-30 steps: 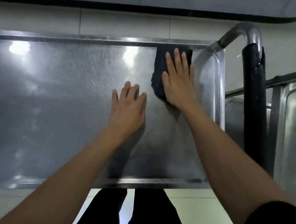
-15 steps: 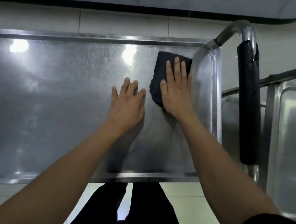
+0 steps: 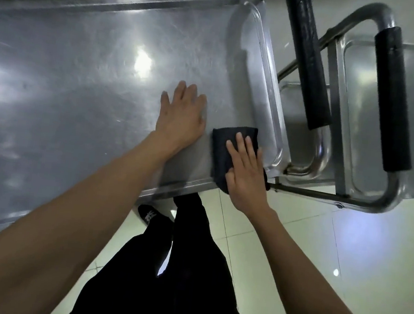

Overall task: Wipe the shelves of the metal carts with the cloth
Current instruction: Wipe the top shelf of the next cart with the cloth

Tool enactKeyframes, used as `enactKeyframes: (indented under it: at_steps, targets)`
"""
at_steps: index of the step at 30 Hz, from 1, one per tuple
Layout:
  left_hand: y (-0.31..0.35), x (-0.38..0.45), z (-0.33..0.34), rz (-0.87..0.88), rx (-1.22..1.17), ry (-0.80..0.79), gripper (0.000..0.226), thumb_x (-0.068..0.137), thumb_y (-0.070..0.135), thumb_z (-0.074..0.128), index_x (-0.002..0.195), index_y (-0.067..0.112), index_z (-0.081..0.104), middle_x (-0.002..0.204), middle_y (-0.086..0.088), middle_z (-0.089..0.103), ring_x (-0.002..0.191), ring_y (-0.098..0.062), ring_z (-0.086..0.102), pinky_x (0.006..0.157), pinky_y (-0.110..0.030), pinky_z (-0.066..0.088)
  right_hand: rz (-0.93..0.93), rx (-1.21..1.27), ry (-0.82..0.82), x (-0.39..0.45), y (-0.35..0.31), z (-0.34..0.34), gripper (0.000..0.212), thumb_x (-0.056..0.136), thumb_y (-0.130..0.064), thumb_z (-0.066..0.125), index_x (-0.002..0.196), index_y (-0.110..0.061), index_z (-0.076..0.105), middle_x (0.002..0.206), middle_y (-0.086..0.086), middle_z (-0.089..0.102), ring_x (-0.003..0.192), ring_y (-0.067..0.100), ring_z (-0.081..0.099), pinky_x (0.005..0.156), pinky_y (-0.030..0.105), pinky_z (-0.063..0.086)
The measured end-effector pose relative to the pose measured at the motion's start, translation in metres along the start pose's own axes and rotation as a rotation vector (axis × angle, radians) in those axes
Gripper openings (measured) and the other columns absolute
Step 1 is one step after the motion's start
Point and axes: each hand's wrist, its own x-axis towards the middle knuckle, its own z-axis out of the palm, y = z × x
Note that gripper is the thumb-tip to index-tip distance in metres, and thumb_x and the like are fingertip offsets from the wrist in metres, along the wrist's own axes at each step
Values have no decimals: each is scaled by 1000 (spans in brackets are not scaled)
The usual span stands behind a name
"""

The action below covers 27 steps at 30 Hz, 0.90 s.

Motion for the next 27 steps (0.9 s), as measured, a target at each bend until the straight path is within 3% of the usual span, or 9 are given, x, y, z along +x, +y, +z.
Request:
enactKeyframes:
  at_steps: [5, 10, 15, 22, 27]
  targets:
    - [-1, 15, -3, 11, -10, -7, 43, 98, 26, 45, 139, 14, 46, 152, -12, 32, 149, -35, 18, 112, -66, 25, 82, -39, 0, 6, -7, 3, 62, 101, -32, 22, 160, -20, 11, 168, 2, -2, 154, 19, -8, 123, 54, 12]
    - [-7, 53, -14, -31, -35, 21, 43, 97, 26, 47, 138, 17, 49, 153, -11, 33, 149, -35, 16, 114, -65, 24, 160, -18, 10, 52, -5, -5, 63, 106, -50, 13, 160, -22, -1, 168, 0, -8, 153, 18, -14, 124, 51, 2]
    - [-2, 65, -15, -116, -25, 8, 31, 99, 28, 44, 123, 18, 62, 141, -7, 44, 145, -34, 25, 111, -65, 27, 94, -22, 7, 138, 8, -29, 68, 103, -56, 14, 160, -22, -3, 167, 1, -12, 152, 18, -17, 124, 50, -4]
    - [-6, 65, -10, -102, 16, 38, 41, 97, 33, 37, 128, 21, 62, 143, -7, 46, 146, -35, 27, 107, -62, 30, 141, -7, 80, 310, 9, -75, 71, 101, -56, 17, 160, -19, 4, 168, 3, -5, 154, 21, -9, 124, 51, -2]
    - [-10, 68, -7, -122, -5, 29, 42, 95, 31, 44, 132, 22, 61, 152, -8, 42, 149, -35, 24, 109, -64, 30, 109, 1, 94, 356, 11, -86, 72, 101, -55, 20, 160, -17, 1, 168, 4, -7, 154, 23, -9, 124, 48, -4]
